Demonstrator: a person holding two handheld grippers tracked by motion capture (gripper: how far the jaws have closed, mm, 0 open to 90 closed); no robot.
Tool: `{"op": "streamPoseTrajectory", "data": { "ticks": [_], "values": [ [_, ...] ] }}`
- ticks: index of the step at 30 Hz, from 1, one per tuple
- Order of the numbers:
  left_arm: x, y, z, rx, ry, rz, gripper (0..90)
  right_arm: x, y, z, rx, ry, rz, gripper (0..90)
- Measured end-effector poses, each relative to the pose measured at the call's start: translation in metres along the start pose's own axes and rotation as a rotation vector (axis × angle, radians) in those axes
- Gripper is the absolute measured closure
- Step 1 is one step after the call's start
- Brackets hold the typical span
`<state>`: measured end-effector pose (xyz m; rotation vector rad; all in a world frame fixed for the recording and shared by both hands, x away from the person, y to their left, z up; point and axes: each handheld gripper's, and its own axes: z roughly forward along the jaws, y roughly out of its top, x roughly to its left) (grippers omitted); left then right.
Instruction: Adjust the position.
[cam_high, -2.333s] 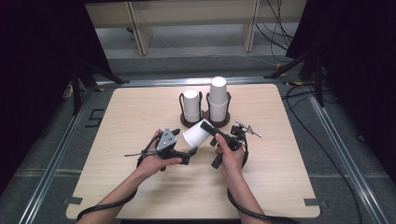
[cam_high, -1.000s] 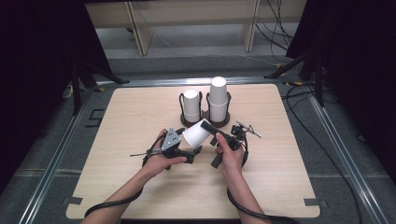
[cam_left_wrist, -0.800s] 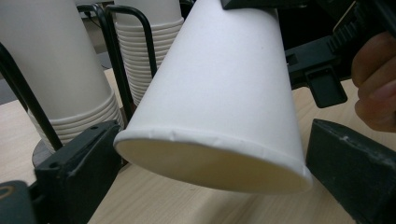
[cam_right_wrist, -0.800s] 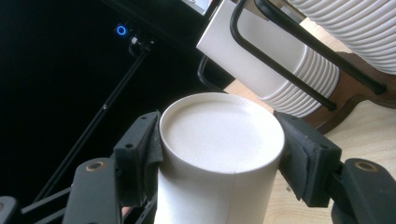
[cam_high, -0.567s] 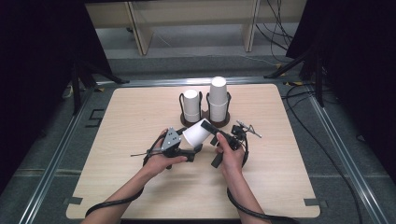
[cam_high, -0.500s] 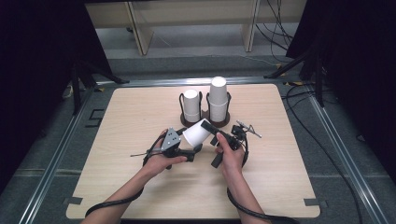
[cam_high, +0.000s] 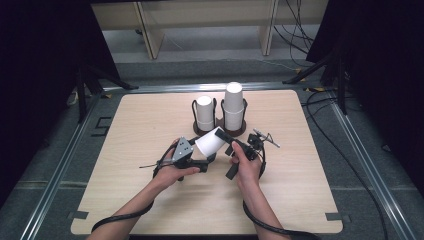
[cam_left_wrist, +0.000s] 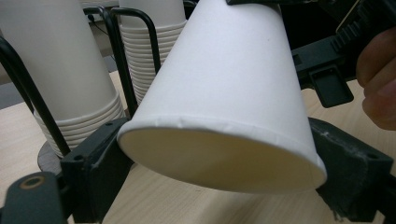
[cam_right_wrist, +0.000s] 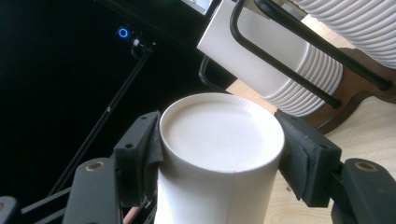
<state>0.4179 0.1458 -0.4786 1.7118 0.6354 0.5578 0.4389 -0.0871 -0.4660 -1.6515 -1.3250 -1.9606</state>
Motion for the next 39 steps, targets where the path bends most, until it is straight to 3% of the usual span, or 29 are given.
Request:
{"op": "streamPoseTrajectory", "data": {
  "ticks": [2,3,6,7,11,19,20,22,23,26,28,30,36,37,39],
  "values": [
    [0.0001,0.0001,-0.0002,-0.001,0.001,-0.001,13.6,-0.0013,0.0005,0.0001,-0.003,0.000,-0.019,35.6],
    [0.0005,-0.0002,0.0007,-0.018,0.000,-0.002,13.9,-0.0006,0.0002,-0.0002,0.003,0.004,0.018,35.6],
    [0.0004,0.0007,-0.0012,-0.004,0.006,0.002,14.1,-0.0017,0.0005,0.0001,-0.002,-0.004,-0.004,35.5],
    [0.0006,0.0011,-0.0013,-0.013,0.005,0.003,14.5,-0.0012,0.0008,-0.0002,0.005,0.013,0.013,35.4],
    [0.0012,0.0023,-0.0027,-0.014,0.006,0.008,15.6,0.0000,0.0010,0.0003,-0.003,0.003,0.030,35.1],
    [0.0023,0.0044,-0.0049,-0.026,0.000,0.014,18.8,-0.0013,0.0029,0.0007,-0.009,0.017,0.006,34.1],
    [0.0028,0.0042,-0.0038,-0.047,-0.005,0.015,18.8,-0.0005,0.0031,0.0008,-0.011,0.020,0.010,34.0],
    [0.0032,0.0055,-0.0059,-0.034,-0.003,0.024,19.8,-0.0012,0.0037,0.0011,-0.011,0.036,0.002,33.9],
    [0.0029,0.0060,-0.0056,-0.054,-0.006,0.024,20.1,0.0011,0.0039,0.0010,-0.008,0.034,0.047,33.8],
    [0.0031,0.0071,-0.0073,-0.044,-0.005,0.029,20.6,0.0010,0.0044,0.0007,-0.014,0.039,0.048,33.7],
    [0.0032,0.0072,-0.0072,-0.047,-0.006,0.029,20.9,-0.0008,0.0053,0.0010,-0.024,0.047,0.016,33.7],
    [0.0032,0.0071,-0.0073,-0.047,-0.006,0.029,21.0,-0.0007,0.0055,0.0006,-0.017,0.042,0.013,33.7],
    [0.0038,0.0062,-0.0079,-0.055,-0.008,0.031,22.3,-0.0010,0.0057,0.0009,-0.012,0.045,0.027,33.5],
    [0.0038,0.0062,-0.0079,-0.055,-0.008,0.031,22.5,0.0004,0.0051,0.0011,-0.016,0.044,0.059,33.5],
    [0.0036,0.0056,-0.0069,-0.074,-0.013,0.030,22.8,-0.0013,0.0054,0.0012,-0.019,0.043,0.039,33.4]
  ]
}}
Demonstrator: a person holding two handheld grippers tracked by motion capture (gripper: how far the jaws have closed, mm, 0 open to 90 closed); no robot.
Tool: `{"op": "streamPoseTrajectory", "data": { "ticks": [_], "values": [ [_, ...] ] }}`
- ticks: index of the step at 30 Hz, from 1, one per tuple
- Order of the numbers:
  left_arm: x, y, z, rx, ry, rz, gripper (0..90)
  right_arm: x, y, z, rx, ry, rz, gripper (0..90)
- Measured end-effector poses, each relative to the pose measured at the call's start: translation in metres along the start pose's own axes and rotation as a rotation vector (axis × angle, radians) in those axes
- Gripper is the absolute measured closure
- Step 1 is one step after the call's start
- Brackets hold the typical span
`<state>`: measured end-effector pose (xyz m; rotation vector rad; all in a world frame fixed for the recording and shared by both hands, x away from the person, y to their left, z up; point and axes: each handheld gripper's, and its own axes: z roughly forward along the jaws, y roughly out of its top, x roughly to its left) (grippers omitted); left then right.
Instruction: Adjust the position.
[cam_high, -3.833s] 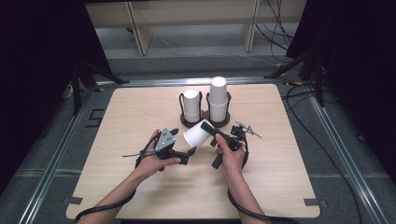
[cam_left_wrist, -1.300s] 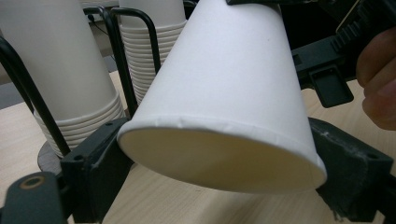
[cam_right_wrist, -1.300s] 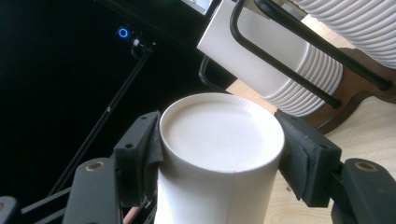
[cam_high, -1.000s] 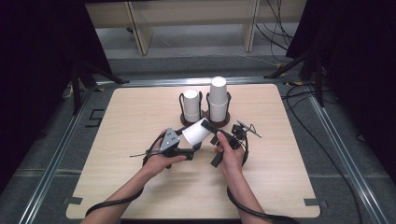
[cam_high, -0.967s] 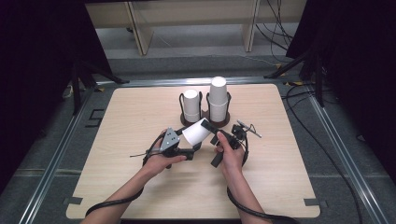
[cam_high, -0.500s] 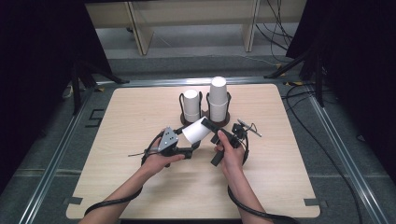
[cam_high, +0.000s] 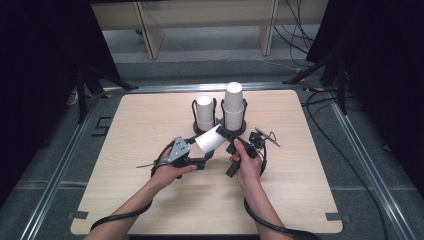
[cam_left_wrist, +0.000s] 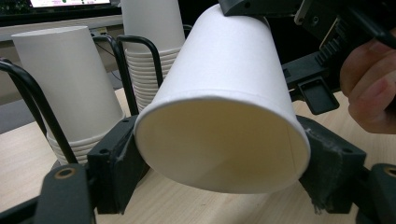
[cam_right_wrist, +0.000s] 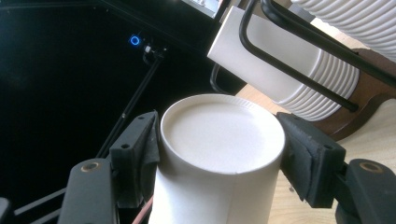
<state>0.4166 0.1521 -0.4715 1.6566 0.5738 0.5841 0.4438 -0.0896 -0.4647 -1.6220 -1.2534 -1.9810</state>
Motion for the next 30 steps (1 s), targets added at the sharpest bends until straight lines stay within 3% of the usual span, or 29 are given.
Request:
{"op": "streamPoseTrajectory", "data": {
  "ticks": [5,6,9,10,11,13,14,21,24,25,26,30],
  "values": [
    [0.001,0.000,-0.002,0.016,0.002,0.005,23.6,0.002,-0.001,0.000,0.007,0.005,0.027,33.0],
    [0.001,0.001,-0.003,0.016,0.001,0.010,23.8,0.000,0.000,0.000,-0.001,0.014,-0.009,32.9],
    [0.002,0.001,-0.004,0.017,-0.001,0.011,24.1,-0.001,0.000,0.001,0.007,0.030,-0.021,32.7],
    [0.003,0.001,-0.005,0.017,-0.004,0.009,24.3,0.000,0.000,0.000,0.009,-0.001,-0.027,31.2],
    [0.003,0.001,-0.005,0.017,-0.004,0.009,24.3,0.000,0.000,0.000,0.009,-0.001,-0.027,31.2],
    [0.003,0.002,-0.005,0.012,-0.006,0.010,24.3,0.004,0.001,0.000,0.022,0.013,-0.018,27.2],
    [0.003,0.001,-0.004,-0.010,-0.013,0.004,24.3,0.005,0.001,0.000,0.025,0.032,-0.053,25.3],
    [0.001,0.003,-0.007,0.015,-0.020,0.021,24.7,0.004,0.002,0.000,0.024,0.073,-0.062,18.0],
    [0.001,0.005,-0.008,0.023,-0.030,0.017,24.8,0.007,0.003,-0.001,0.036,0.059,-0.083,15.4],
    [0.001,0.005,-0.009,0.026,-0.032,0.014,24.8,0.008,0.003,-0.002,0.042,0.047,-0.113,15.3],
    [0.002,0.007,-0.010,0.026,-0.034,0.014,24.9,0.008,0.004,-0.003,0.042,0.020,-0.177,14.9],
    [0.002,0.007,-0.011,0.024,-0.037,0.029,24.9,0.009,0.005,-0.004,0.045,0.008,-0.197,15.0]
  ]
}}
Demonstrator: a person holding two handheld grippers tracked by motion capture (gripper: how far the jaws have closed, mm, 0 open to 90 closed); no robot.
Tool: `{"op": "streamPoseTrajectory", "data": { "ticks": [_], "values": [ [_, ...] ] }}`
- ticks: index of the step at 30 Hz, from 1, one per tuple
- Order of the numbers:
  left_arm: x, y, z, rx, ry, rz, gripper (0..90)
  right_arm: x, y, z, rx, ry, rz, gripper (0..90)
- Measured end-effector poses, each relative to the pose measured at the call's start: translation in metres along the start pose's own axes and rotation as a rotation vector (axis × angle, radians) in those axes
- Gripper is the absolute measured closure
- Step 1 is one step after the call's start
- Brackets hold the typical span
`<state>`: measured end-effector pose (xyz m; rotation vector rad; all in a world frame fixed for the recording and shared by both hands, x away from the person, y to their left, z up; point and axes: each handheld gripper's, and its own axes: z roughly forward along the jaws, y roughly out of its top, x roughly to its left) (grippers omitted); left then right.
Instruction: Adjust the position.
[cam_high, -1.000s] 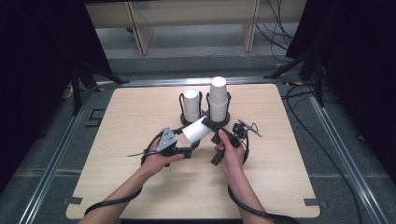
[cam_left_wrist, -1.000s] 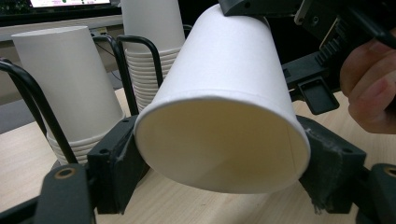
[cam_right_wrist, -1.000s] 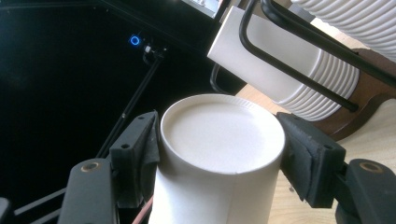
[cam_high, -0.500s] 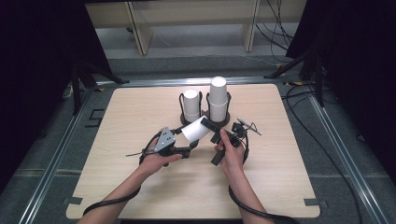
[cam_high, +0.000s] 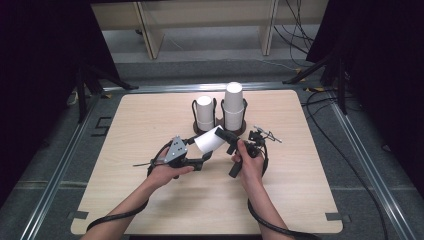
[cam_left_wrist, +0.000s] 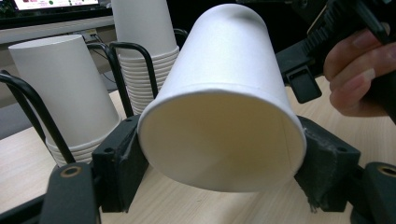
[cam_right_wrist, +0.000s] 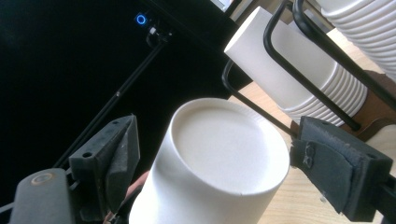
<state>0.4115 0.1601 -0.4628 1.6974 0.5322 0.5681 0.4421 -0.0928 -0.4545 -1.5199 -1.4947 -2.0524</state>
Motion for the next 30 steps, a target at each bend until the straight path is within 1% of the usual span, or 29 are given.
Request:
{"op": "streamPoseTrajectory", "data": {
  "ticks": [1,2,3,4,5,6,7,8,10,11,12,13,14,15,16,17,18,19,20,21,22,23,24,26,27,29,30],
  "values": [
    [0.001,0.001,-0.002,0.023,0.000,0.014,24.9,0.001,0.000,-0.001,0.004,-0.001,0.005,15.0],
    [0.001,0.002,-0.003,0.032,0.002,0.029,24.9,0.001,0.002,-0.004,0.003,-0.002,-0.045,15.0],
    [0.001,0.002,-0.004,0.039,0.002,0.035,24.9,0.000,0.003,-0.003,0.001,0.001,-0.058,15.0],
    [0.002,0.002,-0.004,0.038,0.001,0.043,24.9,0.001,0.003,-0.005,0.002,-0.014,-0.078,15.0],
    [0.003,0.004,-0.006,0.060,0.003,0.058,24.9,0.001,0.003,-0.005,0.002,-0.014,-0.078,15.0],
    [0.004,0.004,-0.008,0.065,0.003,0.063,24.9,0.001,0.004,-0.006,0.005,-0.009,-0.096,15.0],
    [0.006,0.006,-0.010,0.070,0.000,0.067,25.0,0.001,0.005,-0.009,0.010,-0.018,-0.115,15.0],
    [0.006,0.006,-0.010,0.070,0.000,0.067,25.1,0.001,0.006,-0.010,0.008,-0.028,-0.113,15.0],
    [0.009,0.007,-0.012,0.076,0.002,0.070,25.1,0.001,0.007,-0.011,0.009,-0.021,-0.114,15.0],
    [0.009,0.007,-0.013,0.068,0.001,0.069,25.3,0.002,0.006,-0.013,0.008,-0.027,-0.103,15.0],
    [0.010,0.008,-0.014,0.081,0.001,0.072,25.4,0.001,0.008,-0.015,0.014,-0.027,-0.118,15.0],
    [0.012,0.008,-0.015,0.082,-0.001,0.078,25.4,0.001,0.008,-0.015,0.007,-0.036,-0.129,15.0],
    [0.013,0.009,-0.016,0.094,-0.005,0.083,25.5,0.001,0.009,-0.016,0.008,-0.036,-0.136,15.0],
    [0.014,0.010,-0.018,0.111,-0.009,0.093,25.6,0.001,0.009,-0.019,0.011,-0.052,-0.164,15.0],
    [0.015,0.010,-0.019,0.116,-0.012,0.096,25.6,0.003,0.009,-0.020,0.021,-0.044,-0.124,15.0],
    [0.016,0.011,-0.020,0.123,-0.016,0.102,25.7,0.002,0.010,-0.023,0.027,-0.072,-0.177,15.0],
    [0.019,0.013,-0.022,0.133,-0.023,0.116,25.7,0.002,0.010,-0.023,0.030,-0.087,-0.187,15.0],
    [0.019,0.013,-0.022,0.133,-0.023,0.116,25.7,0.002,0.010,-0.023,0.030,-0.087,-0.187,15.0],
    [0.021,0.015,-0.024,0.151,-0.027,0.132,25.7,0.001,0.010,-0.027,0.040,-0.084,-0.220,15.0],
    [0.021,0.015,-0.024,0.151,-0.027,0.132,25.8,0.001,0.010,-0.027,0.040,-0.084,-0.220,15.0],
    [0.023,0.017,-0.026,0.173,-0.038,0.146,25.9,0.002,0.011,-0.029,0.048,-0.108,-0.239,15.0],
    [0.025,0.018,-0.026,0.182,-0.049,0.162,25.9,0.002,0.011,-0.030,0.053,-0.109,-0.251,15.0],
    [0.025,0.018,-0.026,0.182,-0.049,0.162,25.9,0.002,0.011,-0.030,0.053,-0.109,-0.251,15.0],
    [0.027,0.020,-0.027,0.197,-0.060,0.179,25.9,0.002,0.011,-0.032,0.068,-0.127,-0.297,15.0],
    [0.028,0.021,-0.028,0.202,-0.059,0.181,26.1,0.002,0.012,-0.034,0.077,-0.098,-0.309,15.1],
    [0.030,0.024,-0.029,0.208,-0.064,0.187,26.2,0.001,0.012,-0.036,0.080,-0.102,-0.310,15.1],
    [0.031,0.024,-0.029,0.204,-0.064,0.188,26.4,0.000,0.012,-0.039,0.086,-0.118,-0.309,15.0]
  ]
}}
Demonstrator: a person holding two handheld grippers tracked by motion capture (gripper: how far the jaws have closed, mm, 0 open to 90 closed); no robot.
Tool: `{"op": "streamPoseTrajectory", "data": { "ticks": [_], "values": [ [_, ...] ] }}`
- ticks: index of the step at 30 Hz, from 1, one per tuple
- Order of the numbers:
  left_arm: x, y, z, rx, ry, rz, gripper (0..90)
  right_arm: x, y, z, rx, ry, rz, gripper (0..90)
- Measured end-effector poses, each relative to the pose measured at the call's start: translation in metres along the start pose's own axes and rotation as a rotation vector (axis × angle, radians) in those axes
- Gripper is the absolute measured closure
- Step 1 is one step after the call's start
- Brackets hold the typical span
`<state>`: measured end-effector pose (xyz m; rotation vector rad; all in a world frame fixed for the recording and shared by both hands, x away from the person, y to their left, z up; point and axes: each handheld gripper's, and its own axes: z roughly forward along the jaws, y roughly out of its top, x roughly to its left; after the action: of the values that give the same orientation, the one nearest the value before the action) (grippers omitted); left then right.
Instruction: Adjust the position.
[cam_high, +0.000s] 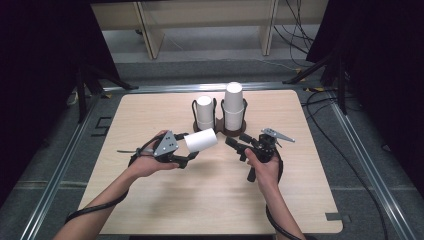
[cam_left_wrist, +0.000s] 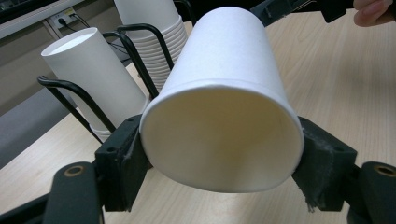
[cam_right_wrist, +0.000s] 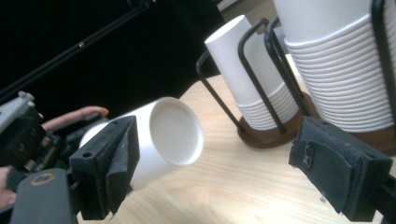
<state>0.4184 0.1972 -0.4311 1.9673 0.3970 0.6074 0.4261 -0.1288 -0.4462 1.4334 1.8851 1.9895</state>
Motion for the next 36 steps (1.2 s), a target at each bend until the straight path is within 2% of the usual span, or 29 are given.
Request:
{"op": "streamPoseTrajectory", "data": {
  "ticks": [1,2,5,6,8,9,11,12,15,17,18,19,20,21,22,27,29,35,36],
  "values": [
    [0.001,0.001,-0.001,0.005,-0.001,0.005,26.4,0.000,0.000,0.000,0.000,0.000,0.000,15.0],
    [0.004,0.002,-0.003,0.020,-0.003,0.022,26.7,-0.002,-0.001,-0.002,0.003,-0.008,-0.025,15.1],
    [0.007,0.003,-0.003,0.022,-0.014,0.025,26.8,-0.003,-0.002,-0.003,-0.001,-0.002,-0.027,15.1],
    [0.009,0.004,-0.004,0.031,-0.021,0.034,26.9,-0.003,-0.003,-0.004,0.020,-0.023,-0.039,15.1],
    [0.010,0.005,-0.004,0.038,-0.023,0.041,27.0,-0.004,-0.004,-0.005,0.022,-0.026,-0.053,15.1],
    [0.011,0.005,-0.004,0.040,-0.029,0.040,27.0,-0.003,-0.005,-0.005,0.026,-0.023,-0.042,15.1],
    [0.014,0.006,-0.005,0.053,-0.042,0.052,27.1,-0.005,-0.005,-0.006,0.017,-0.018,-0.054,15.1],
    [0.017,0.007,-0.006,0.063,-0.048,0.065,27.1,-0.006,-0.006,-0.007,0.031,-0.047,-0.062,15.1],
    [0.020,0.008,-0.007,0.071,-0.057,0.080,27.2,-0.008,-0.007,-0.007,0.024,-0.037,-0.062,15.1],
    [0.023,0.010,-0.008,0.084,-0.069,0.088,27.3,-0.008,-0.008,-0.009,0.036,-0.052,-0.076,15.1],
    [0.025,0.011,-0.009,0.088,-0.067,0.094,27.4,-0.008,-0.009,-0.009,0.038,-0.043,-0.069,15.1],
    [0.026,0.012,-0.010,0.101,-0.074,0.098,27.5,-0.005,-0.010,-0.009,0.044,-0.039,-0.041,15.1],
    [0.028,0.012,-0.011,0.111,-0.079,0.108,27.5,-0.008,-0.010,-0.009,0.045,-0.053,-0.089,15.1],
    [0.029,0.013,-0.011,0.114,-0.078,0.107,27.6,-0.008,-0.010,-0.009,0.048,-0.051,-0.095,15.1],
    [0.031,0.014,-0.012,0.121,-0.081,0.112,27.7,-0.008,-0.012,-0.008,0.046,-0.040,-0.091,15.1],
    [0.037,0.015,-0.015,0.140,-0.085,0.125,28.3,-0.010,-0.014,-0.009,0.051,-0.046,-0.084,15.1],
    [0.040,0.015,-0.017,0.163,-0.085,0.148,28.4,-0.011,-0.015,-0.010,0.062,-0.055,-0.084,15.1],
    [0.043,0.016,-0.019,0.173,-0.100,0.158,29.1,-0.013,-0.017,-0.009,0.057,-0.051,-0.092,15.1],
    [0.044,0.016,-0.019,0.187,-0.102,0.173,29.1,-0.013,-0.018,-0.009,0.056,-0.053,-0.087,15.1]
  ]
}}
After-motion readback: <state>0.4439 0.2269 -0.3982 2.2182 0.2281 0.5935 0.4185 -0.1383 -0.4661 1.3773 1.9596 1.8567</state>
